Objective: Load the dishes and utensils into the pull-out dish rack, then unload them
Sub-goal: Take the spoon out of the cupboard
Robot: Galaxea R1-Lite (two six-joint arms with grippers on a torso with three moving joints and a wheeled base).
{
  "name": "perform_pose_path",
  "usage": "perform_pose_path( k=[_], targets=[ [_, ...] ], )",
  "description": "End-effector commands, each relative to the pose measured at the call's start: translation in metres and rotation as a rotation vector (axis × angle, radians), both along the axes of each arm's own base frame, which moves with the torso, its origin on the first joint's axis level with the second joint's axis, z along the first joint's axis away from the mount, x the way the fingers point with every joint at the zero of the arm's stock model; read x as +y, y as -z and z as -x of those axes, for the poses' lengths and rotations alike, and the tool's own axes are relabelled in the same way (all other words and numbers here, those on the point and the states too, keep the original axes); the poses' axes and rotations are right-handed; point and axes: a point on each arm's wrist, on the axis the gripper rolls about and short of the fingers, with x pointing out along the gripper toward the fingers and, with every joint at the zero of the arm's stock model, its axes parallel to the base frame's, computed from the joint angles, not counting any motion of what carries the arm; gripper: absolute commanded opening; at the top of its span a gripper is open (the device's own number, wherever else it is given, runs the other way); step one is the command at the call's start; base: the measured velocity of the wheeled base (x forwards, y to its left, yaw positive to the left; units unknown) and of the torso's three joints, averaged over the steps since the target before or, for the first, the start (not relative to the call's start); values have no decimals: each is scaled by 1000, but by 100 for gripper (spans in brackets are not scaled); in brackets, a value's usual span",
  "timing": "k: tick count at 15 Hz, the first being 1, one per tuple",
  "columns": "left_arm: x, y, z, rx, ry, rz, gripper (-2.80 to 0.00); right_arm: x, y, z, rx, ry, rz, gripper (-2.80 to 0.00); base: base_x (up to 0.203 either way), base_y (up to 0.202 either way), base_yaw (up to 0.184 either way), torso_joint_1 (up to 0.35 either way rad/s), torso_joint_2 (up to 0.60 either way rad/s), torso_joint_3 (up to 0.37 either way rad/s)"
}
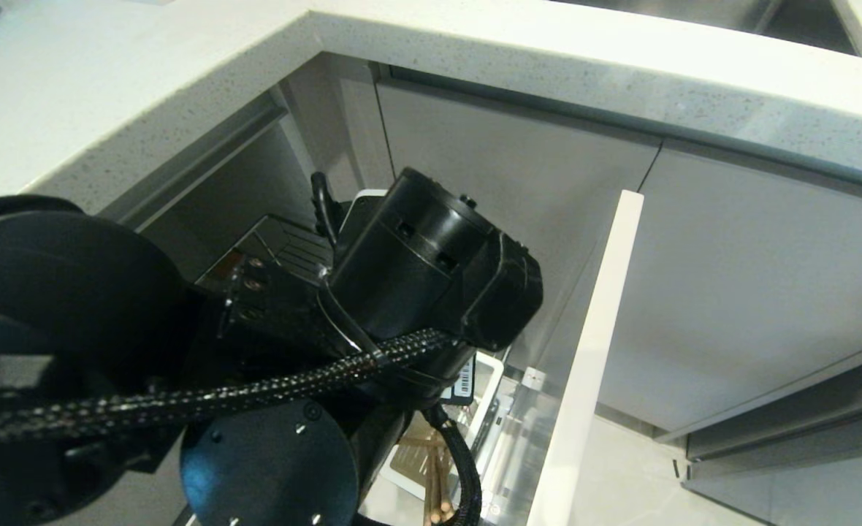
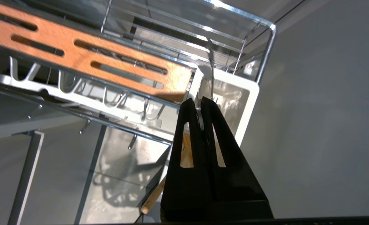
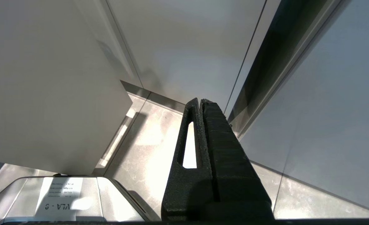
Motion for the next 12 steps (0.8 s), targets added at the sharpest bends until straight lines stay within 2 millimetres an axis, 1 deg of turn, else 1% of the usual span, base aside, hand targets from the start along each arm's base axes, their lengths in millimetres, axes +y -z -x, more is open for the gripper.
perform_pose_path(
  k=[1, 3, 8, 12],
  targets=[
    [5, -10, 3, -16, -3, 32, -280, 0, 0, 0, 2, 0, 0, -280, 0, 0, 0, 0, 0, 0],
    [8, -16, 4, -29, -7, 45, -280, 0, 0, 0, 2, 0, 0, -280, 0, 0, 0, 0, 0, 0],
    [12, -22, 5, -55, -18, 42, -280, 0, 0, 0, 2, 0, 0, -280, 0, 0, 0, 0, 0, 0],
    [16, -36, 6, -97, -34, 57, -280, 0, 0, 0, 2, 0, 0, -280, 0, 0, 0, 0, 0, 0]
  ],
)
